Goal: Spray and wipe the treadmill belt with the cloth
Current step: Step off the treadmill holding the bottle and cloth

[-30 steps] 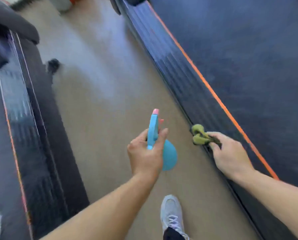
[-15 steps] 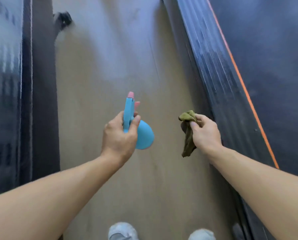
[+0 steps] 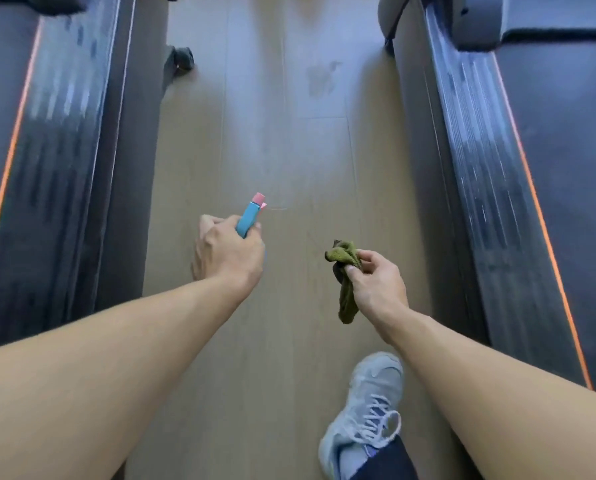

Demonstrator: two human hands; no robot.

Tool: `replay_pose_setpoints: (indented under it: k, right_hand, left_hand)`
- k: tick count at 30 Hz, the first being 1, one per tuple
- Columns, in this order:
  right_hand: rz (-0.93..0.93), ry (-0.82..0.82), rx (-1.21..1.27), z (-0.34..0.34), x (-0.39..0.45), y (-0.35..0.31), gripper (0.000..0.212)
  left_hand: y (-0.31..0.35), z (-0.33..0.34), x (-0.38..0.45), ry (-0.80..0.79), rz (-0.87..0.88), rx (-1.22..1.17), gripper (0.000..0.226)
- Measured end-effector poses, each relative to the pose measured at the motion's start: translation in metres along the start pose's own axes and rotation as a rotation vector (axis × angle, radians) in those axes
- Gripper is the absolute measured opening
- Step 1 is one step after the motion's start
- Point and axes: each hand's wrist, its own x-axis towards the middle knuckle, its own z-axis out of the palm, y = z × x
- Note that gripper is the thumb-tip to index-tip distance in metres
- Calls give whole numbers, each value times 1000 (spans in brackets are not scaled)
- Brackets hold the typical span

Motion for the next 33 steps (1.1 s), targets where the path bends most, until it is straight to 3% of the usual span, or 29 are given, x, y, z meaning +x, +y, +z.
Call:
replay_pose_setpoints:
  k: [4,12,14,22,33]
  right_hand:
    - [39,-36,-33,0,73,-43,32]
    - [70,-6,-37,-1,176,-127,36]
    - [93,-2,-27,6,198,-142,36]
    - [121,31,59,38,312,-233,40]
    - [78,76,74,65,471,-292,41]
  left_hand:
    - [38,-1,70,-26,-94,1,27]
    - [124,11,171,-148,-203,-261,5]
    - [137,16,194,-192,-216,-262,11]
    - [188,36,325,-324,-168,-227,17]
    - [249,87,462,-260,-66,-228,13]
